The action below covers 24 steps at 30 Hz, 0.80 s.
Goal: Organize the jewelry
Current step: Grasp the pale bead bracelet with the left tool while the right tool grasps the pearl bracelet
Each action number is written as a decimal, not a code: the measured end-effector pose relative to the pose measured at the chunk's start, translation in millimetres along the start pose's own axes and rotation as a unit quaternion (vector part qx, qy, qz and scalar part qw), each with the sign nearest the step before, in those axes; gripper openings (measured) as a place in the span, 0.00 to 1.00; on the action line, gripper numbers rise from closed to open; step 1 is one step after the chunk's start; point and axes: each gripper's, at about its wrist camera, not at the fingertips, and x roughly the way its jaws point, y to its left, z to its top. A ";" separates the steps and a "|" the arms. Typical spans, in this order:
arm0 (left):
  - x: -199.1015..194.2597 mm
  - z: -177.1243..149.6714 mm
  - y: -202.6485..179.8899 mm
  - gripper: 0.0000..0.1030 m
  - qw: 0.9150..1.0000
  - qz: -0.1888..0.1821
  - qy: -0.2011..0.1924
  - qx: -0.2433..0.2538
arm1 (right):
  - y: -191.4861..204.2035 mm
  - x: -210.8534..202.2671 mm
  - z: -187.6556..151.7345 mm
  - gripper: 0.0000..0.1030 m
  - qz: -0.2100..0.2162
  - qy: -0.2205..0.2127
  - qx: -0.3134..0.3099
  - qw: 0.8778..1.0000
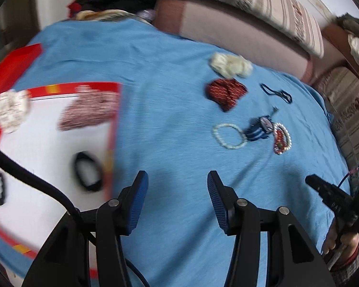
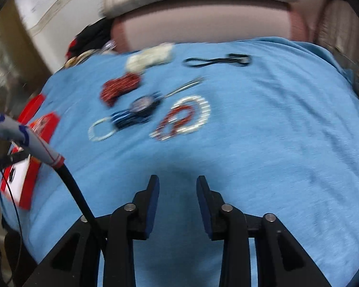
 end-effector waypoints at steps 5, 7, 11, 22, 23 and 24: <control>38.3 15.1 -26.7 0.49 1.000 -0.004 0.009 0.021 | -23.1 12.2 18.7 0.41 0.001 -0.012 0.022 1.000; 51.8 19.5 -32.9 0.49 1.000 -0.006 0.017 0.024 | -24.3 18.3 24.4 0.41 0.000 -0.013 0.021 1.000; 75.6 29.2 -43.5 0.49 0.999 -0.012 0.026 0.035 | -26.9 34.4 39.3 0.41 0.003 -0.012 0.025 1.000; 112.7 46.3 -64.7 0.49 0.997 -0.015 0.028 0.074 | -22.5 84.7 68.1 0.41 -0.011 0.003 0.003 1.000; 114.5 46.7 -67.2 0.49 0.997 -0.012 0.026 0.078 | -19.8 87.7 68.6 0.41 -0.019 0.000 -0.006 1.000; 115.9 45.6 -70.7 0.48 0.996 -0.005 0.022 0.086 | -16.2 90.7 68.9 0.41 -0.029 0.000 -0.019 0.999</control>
